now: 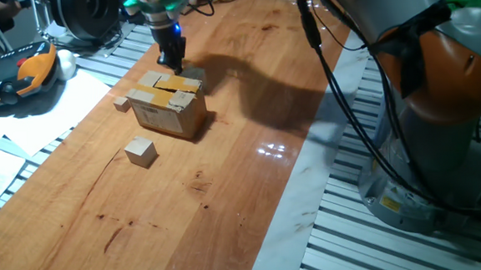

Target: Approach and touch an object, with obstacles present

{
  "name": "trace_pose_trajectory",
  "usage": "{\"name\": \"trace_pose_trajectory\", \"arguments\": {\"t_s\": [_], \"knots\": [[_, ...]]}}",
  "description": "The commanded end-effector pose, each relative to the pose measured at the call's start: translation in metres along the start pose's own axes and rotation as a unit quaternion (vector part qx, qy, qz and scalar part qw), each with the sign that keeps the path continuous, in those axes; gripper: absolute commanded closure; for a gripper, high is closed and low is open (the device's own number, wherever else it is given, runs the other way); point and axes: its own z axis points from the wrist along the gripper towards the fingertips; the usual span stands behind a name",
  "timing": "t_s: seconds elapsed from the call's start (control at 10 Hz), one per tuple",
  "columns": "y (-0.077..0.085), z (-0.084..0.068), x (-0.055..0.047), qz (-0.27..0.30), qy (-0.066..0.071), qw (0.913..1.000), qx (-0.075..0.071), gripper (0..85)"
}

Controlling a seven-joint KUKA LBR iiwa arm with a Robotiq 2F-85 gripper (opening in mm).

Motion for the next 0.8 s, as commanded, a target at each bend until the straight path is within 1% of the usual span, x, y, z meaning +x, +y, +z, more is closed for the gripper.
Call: {"name": "trace_pose_trajectory", "arguments": {"t_s": [0.0, 0.1, 0.2, 0.3, 0.4, 0.6, 0.7], "knots": [[0.0, -0.006, -0.003, 0.004, 0.014, 0.9999, -0.003, 85.0], [0.004, -0.011, -0.008, 0.021, -0.014, 0.9996, -0.011, 85.0], [0.01, -0.02, -0.015, 0.033, -0.025, 0.9991, -0.006, 85.0], [0.012, -0.027, -0.018, 0.036, -0.022, 0.9991, -0.002, 85.0], [0.013, -0.032, -0.019, 0.036, -0.028, 0.999, -0.001, 85.0], [0.012, -0.034, -0.018, 0.04, -0.062, 0.9973, -0.003, 85.0], [0.012, -0.036, -0.016, 0.041, -0.067, 0.9969, -0.008, 85.0]]}}
